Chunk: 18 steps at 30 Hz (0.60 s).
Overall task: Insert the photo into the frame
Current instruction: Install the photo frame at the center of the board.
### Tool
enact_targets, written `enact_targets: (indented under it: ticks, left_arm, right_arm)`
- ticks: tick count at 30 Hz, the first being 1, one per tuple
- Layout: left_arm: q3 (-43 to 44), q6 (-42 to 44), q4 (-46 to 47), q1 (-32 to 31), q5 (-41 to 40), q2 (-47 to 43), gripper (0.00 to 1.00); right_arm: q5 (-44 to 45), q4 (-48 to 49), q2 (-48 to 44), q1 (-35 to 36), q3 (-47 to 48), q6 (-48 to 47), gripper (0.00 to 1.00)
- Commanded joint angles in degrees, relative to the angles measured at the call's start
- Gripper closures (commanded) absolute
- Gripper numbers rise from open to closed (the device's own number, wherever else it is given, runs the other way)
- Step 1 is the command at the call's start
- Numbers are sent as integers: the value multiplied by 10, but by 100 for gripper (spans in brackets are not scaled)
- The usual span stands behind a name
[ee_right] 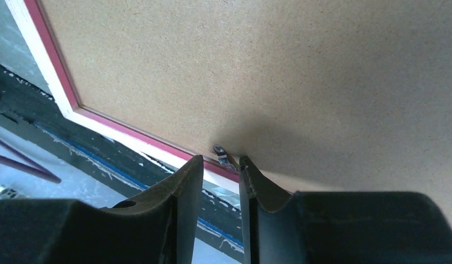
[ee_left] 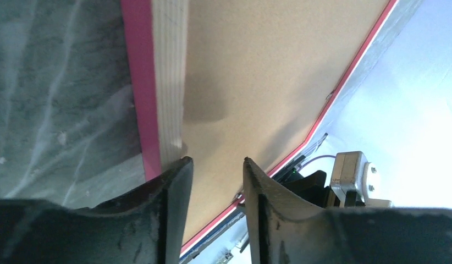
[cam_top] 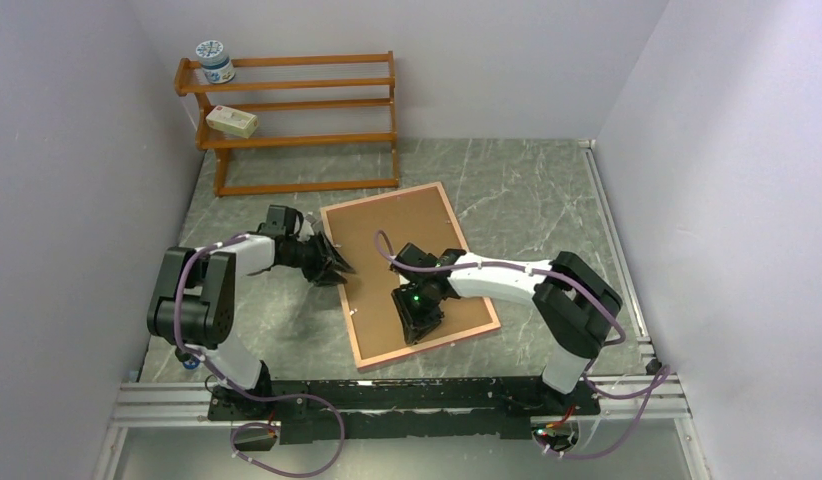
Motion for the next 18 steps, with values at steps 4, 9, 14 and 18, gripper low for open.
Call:
enact_targets:
  ticks: [4,9,14,18]
  left_arm:
    - [5,51,-96,0,-76,-53,44]
    - [-9,61,-120,0,-73,-77,47]
    - [-28,60,-124,0,-53,-89,55]
    - [-37,61,-123,0,-29,-90,58]
  right_arm:
    - [108,-33,-15,23,22,-11,67]
    - [88,-27,-3,35,20,-15,79]
    - [75,-22,7,43,17,-16,87]
    - [57,-19,17,47,15,-18,90]
